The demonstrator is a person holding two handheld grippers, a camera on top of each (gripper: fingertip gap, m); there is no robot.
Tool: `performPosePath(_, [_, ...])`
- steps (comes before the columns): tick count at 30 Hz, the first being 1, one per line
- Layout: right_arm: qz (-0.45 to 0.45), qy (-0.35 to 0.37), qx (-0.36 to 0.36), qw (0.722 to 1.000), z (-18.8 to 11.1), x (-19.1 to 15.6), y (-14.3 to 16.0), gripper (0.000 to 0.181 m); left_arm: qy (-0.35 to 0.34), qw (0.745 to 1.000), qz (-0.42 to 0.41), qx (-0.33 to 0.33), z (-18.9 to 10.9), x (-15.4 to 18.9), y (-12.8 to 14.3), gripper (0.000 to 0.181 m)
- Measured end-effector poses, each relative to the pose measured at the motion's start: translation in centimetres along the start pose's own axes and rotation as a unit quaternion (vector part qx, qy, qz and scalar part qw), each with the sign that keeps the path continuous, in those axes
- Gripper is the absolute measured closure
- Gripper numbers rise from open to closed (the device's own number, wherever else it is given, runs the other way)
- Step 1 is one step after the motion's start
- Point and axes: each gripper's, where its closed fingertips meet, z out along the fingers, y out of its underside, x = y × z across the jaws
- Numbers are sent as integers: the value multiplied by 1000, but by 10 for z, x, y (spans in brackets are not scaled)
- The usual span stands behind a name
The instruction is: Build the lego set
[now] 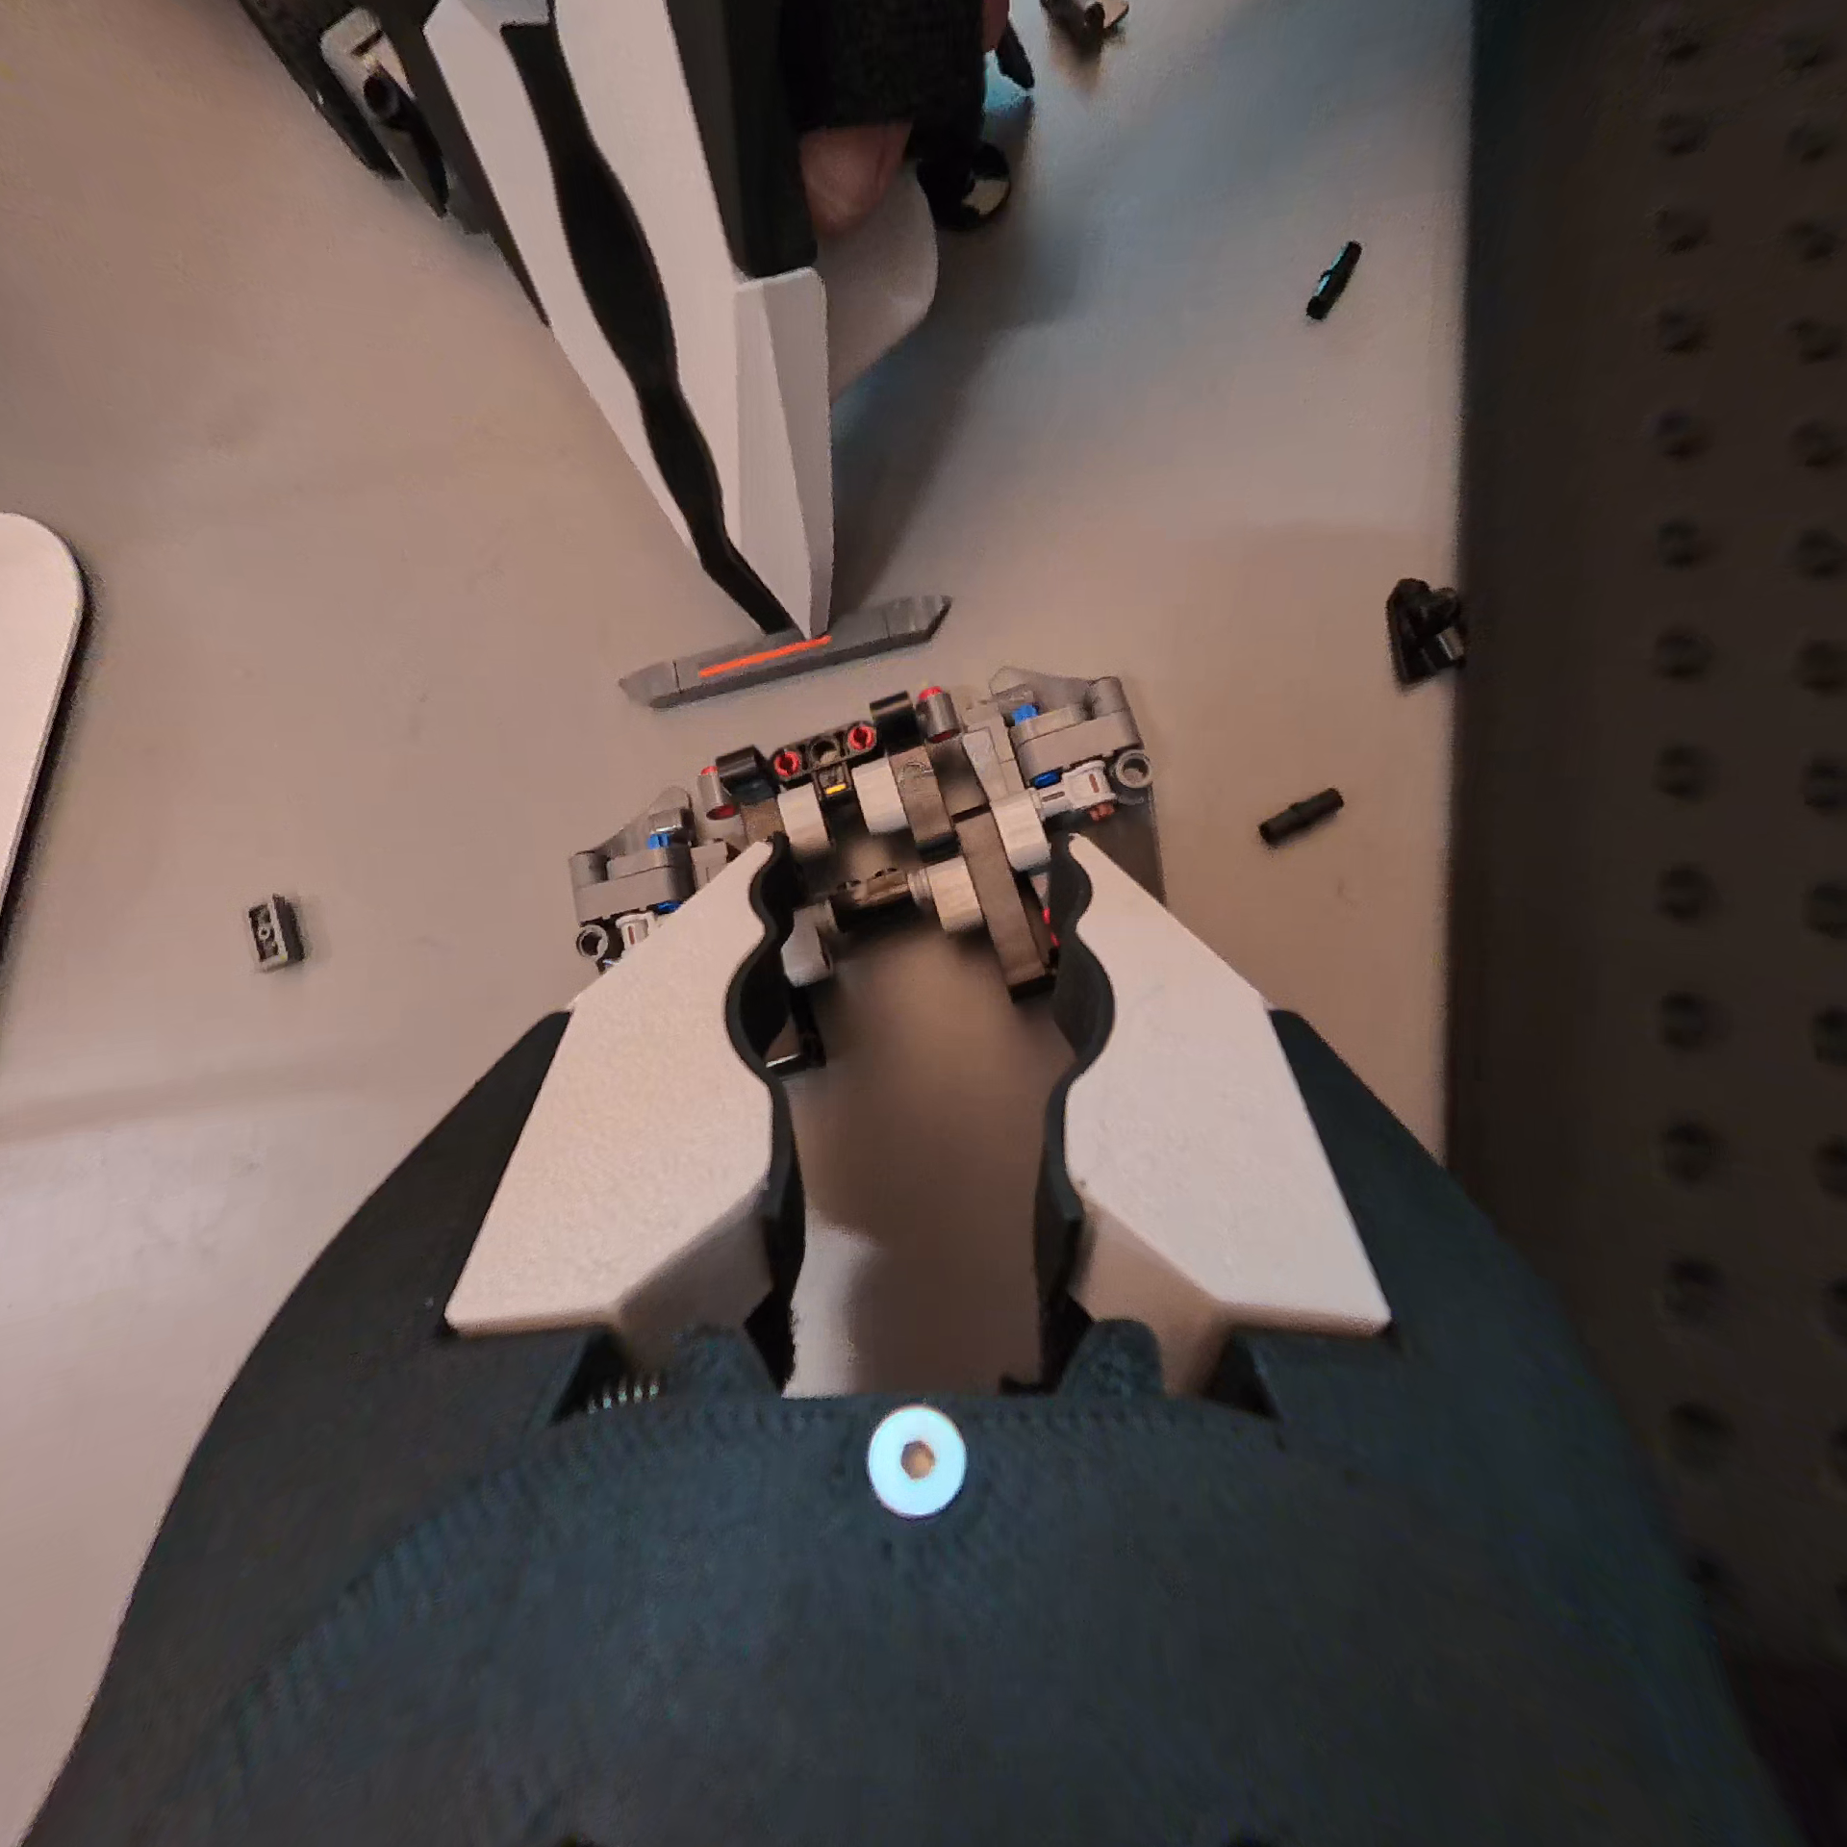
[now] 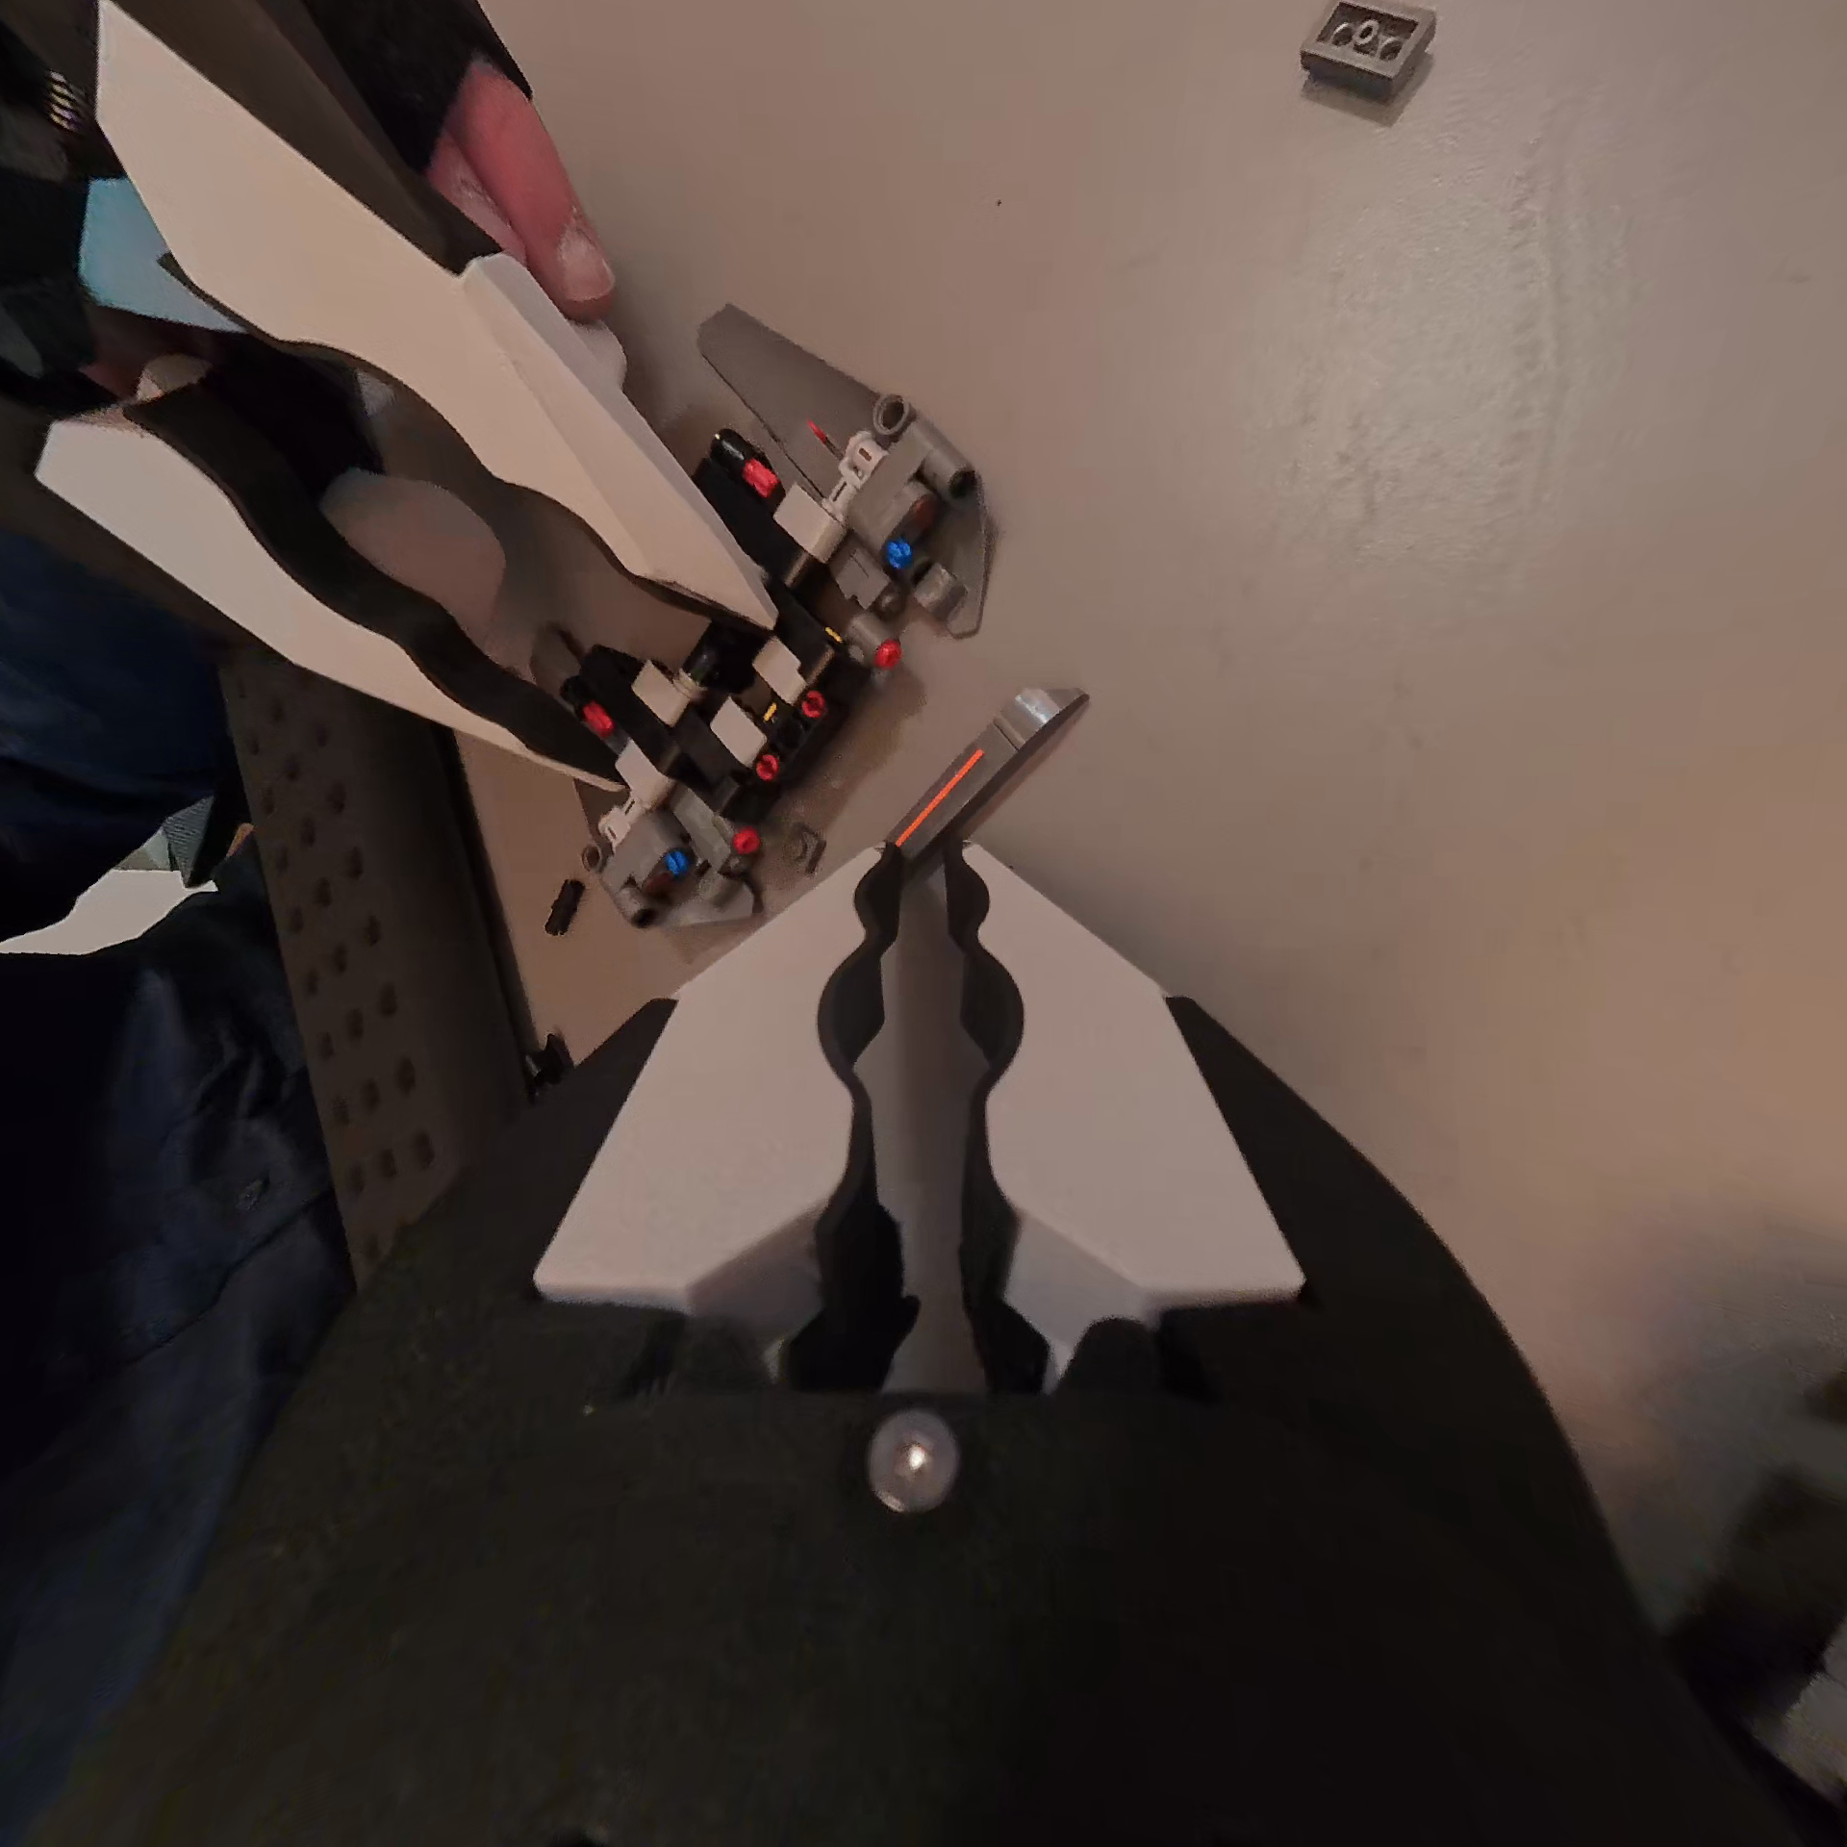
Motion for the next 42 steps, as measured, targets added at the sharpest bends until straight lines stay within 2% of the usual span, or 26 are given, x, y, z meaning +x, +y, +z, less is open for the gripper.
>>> performPosePath(3, [-4, 2, 0, 1000, 0, 0, 0, 174, -8, 999, -26, -21, -6, -3, 6, 130])
performPosePath(7, [-8, 1, -1, 1000, 1, -1, 0, 174, -28, 994, -65, -84, -13, 0, 15, 121])
performPosePath(10, [-15, 3, -1, 1000, 1, -2, -1, 175, -41, 990, -61, -118, -11, 3, 22, 126])
performPosePath(13, [-29, 7, -2, 1000, 2, -5, -1, 181, -46, 992, -49, -102, -11, 1, 18, 131])
performPosePath(18, [-40, 5, -4, 999, 3, -7, -1, 181, -48, 994, -46, -87, -11, -8, 11, 130])
performPosePath(22, [-89, 18, -20, 996, -1, -13, 0, 165, -52, 993, -46, -95, -10, -14, 11, 128])
performPosePath(26, [-126, 51, -34, 990, 2, -10, 2, 163, -57, 992, -60, -89, -12, -15, 13, 129])
performPosePath(29, [-146, 63, -46, 986, 8, -11, 4, 175, -60, 993, -57, -87, -13, -16, 10, 129])
performPosePath(32, [-149, 74, -44, 985, 7, -9, 2, 175, -60, 994, -57, -69, -16, -21, 6, 130])
performPosePath(37, [-109, 47, -3, 993, -1, -9, -8, 175, -88, 994, -23, -61, -23, -33, -1, 140])
performPosePath(40, [-79, 2, 48, 996, -10, -19, -21, 175, -98, 994, 16, -37, -23, -36, -17, 143])
performPosePath(42, [-72, -32, 71, 994, -16, -28, -27, 175, -112, 992, 47, -43, -20, -38, -21, 146])
